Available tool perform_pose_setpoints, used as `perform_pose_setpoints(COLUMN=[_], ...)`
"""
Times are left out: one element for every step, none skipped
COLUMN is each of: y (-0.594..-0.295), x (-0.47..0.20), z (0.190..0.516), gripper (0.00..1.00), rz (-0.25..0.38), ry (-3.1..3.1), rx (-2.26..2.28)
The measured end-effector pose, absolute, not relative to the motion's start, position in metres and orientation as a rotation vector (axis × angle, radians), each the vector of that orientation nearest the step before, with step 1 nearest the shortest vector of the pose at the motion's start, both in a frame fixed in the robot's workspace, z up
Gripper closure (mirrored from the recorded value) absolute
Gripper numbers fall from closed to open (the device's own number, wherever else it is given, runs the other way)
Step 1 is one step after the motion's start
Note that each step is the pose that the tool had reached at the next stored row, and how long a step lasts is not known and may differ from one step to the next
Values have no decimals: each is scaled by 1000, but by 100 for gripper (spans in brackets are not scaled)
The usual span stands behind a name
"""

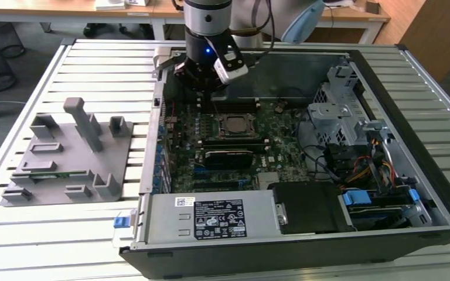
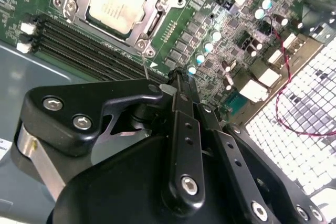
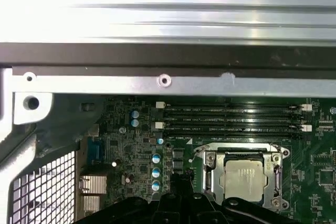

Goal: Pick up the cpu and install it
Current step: 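Install the first cpu locking lever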

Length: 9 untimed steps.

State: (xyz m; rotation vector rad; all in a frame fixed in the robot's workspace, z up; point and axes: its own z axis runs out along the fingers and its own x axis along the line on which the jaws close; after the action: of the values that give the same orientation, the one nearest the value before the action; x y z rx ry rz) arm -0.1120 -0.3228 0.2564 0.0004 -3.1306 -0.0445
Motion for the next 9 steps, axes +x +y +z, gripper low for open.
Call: perform_pose_setpoints(y=[-322, -321, -320, -319, -318, -317, -317, -316, -316], x=[-112, -113, -113, -113, -114, -114, -114, -115, -115], z=[256, 256, 256, 256, 256, 256, 256, 256, 256], gripper=[89, 89, 89, 89, 89, 89, 89, 89, 89], rz=[-45, -45, -44, -44, -44, -44, -44, -44, -44], ry=[-3131, -3131, -3131, -3131, -3130, -3130, -3130, -3130, -3130], rx=[1, 2, 2, 2, 3, 3, 4, 4, 5])
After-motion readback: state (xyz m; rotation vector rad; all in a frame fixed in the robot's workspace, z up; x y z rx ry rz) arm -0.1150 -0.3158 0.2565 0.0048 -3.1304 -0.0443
